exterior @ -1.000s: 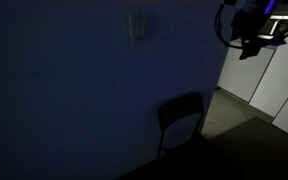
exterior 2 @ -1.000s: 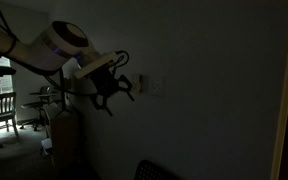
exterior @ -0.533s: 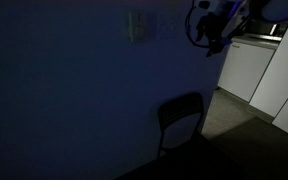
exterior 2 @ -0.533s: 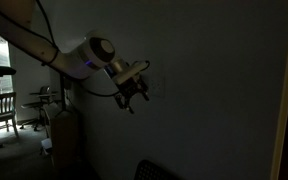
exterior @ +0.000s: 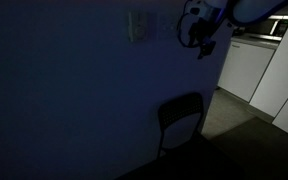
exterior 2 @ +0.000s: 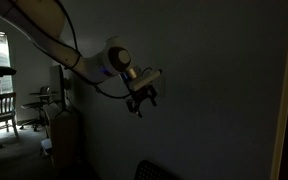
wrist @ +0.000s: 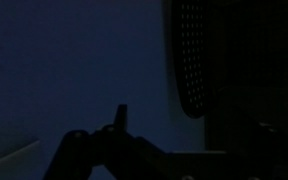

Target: Turn on the light switch on the right

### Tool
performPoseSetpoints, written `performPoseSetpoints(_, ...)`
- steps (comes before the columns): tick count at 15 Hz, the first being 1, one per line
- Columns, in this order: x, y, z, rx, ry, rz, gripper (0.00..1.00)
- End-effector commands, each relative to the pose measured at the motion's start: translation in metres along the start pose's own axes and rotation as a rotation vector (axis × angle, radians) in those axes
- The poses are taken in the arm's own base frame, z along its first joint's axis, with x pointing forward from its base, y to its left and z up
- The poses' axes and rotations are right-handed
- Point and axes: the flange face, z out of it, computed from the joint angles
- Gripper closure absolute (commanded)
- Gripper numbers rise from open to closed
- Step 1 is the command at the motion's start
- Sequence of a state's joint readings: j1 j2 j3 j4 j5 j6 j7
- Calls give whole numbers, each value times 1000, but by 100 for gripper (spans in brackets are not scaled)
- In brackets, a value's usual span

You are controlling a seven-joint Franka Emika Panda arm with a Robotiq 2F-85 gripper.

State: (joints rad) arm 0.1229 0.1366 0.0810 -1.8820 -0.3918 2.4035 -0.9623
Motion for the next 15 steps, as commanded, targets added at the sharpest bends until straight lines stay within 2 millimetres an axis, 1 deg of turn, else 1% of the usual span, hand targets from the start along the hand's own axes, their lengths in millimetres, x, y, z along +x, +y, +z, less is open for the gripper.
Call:
performPoseSetpoints(1,5,2,-5,-32,27,-29,0)
performPoseSetpoints(5,16,13,-15,-86,61,-48,0)
performPoseSetpoints(10,16,32,-22,-203,131,-36,0)
performPoseSetpoints(12,16,34,-19,-207,164,-41,0)
performPoseSetpoints(15,18,32,-7,-153,203,-66,0)
